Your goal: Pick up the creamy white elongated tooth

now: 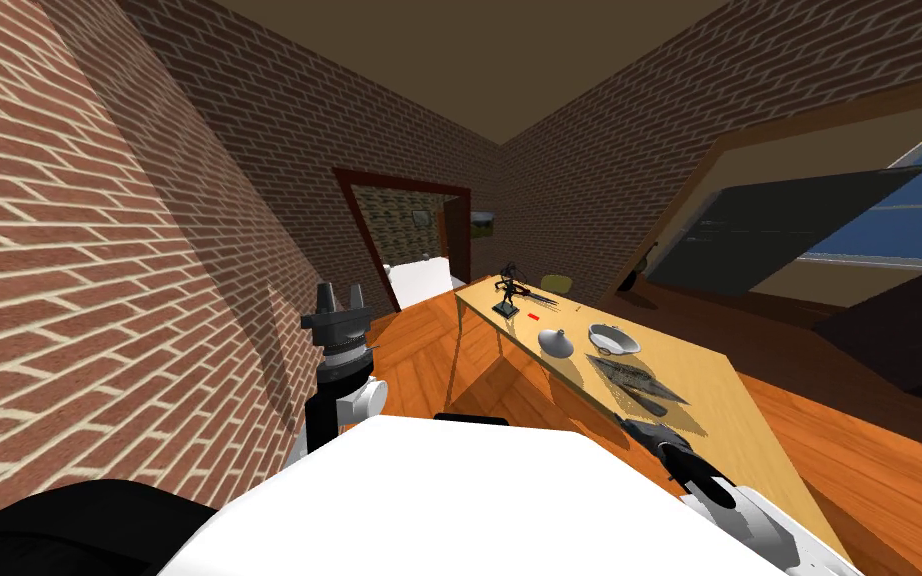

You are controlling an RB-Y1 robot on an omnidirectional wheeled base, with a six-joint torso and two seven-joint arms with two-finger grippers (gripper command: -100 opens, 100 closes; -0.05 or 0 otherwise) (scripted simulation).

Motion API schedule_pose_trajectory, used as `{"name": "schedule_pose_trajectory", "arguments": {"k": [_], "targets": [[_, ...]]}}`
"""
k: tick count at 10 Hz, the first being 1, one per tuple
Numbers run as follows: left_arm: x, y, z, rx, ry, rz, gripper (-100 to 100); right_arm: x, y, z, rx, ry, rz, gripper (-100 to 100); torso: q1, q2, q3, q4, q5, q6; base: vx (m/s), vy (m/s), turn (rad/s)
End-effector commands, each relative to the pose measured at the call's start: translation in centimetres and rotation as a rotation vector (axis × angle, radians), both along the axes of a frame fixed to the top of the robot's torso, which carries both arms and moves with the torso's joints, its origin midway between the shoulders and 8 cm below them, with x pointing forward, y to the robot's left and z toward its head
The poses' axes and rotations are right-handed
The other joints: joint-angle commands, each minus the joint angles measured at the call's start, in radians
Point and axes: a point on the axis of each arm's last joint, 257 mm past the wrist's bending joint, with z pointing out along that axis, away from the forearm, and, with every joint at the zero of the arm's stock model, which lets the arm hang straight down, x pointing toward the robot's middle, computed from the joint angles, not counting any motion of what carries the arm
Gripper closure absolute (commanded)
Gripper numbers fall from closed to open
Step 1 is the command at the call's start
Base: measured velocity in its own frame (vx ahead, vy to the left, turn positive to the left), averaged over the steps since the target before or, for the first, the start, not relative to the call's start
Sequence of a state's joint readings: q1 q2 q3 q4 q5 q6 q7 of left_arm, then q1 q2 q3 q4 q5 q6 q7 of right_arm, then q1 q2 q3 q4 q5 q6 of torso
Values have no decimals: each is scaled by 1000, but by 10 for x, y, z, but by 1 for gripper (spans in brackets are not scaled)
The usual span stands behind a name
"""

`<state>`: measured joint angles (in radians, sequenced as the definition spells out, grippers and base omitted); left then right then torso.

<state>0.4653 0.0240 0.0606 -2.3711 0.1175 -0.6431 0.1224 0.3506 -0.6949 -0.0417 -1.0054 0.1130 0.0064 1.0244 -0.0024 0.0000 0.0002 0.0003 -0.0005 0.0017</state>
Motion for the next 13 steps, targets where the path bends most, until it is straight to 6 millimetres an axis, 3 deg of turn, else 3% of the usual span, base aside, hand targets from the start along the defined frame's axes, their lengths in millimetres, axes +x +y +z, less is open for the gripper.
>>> {"name": "schedule_pose_trajectory", "arguments": {"k": [1, 3, 4, 5, 6, 9, 11, 13], "targets": [[0, 0, 0, 0, 0, 0, 0, -11, -19, -1, -55, 55, 0, -100, 0, 0, 0, 0, 0, 0, -3, -6, 355], [0, 0, 0, 0, 0, 0, 0, -30, -27, -9, -57, 89, -27, -100, -1, -1, 0, 0, 0, 0, -1, -20, 64], [0, 0, 0, 0, 0, 0, 0, -50, -47, -10, -104, 155, -41, -100, 0, 0, 0, 0, 0, 0, -1, -19, 283], [0, 0, 0, 0, 0, 0, 0, -47, -45, -8, -104, 150, -36, -100, 0, 0, 0, 0, 0, -1, -4, -29, 210], [0, 0, 0, 0, 0, 0, 0, -56, -49, -11, -104, 165, -48, -100, -1, 0, 0, 0, 0, -1, 0, -16, -10], [0, 0, 0, 0, 0, 0, 0, -98, -82, -11, -183, 292, -78, -100, -1, -1, 0, 0, 0, 0, 1, -31, 249], [0, 0, 0, 0, 0, 0, 0, -109, -85, -13, -182, 312, -93, -100, -2, -1, 0, 0, 0, 0, 3, -31, 53], [0, 0, 0, 0, 0, 0, 0, -152, -110, -11, -237, 432, -127, -100, -1, -1, 0, 0, 0, -1, 1, -38, 309]]}}
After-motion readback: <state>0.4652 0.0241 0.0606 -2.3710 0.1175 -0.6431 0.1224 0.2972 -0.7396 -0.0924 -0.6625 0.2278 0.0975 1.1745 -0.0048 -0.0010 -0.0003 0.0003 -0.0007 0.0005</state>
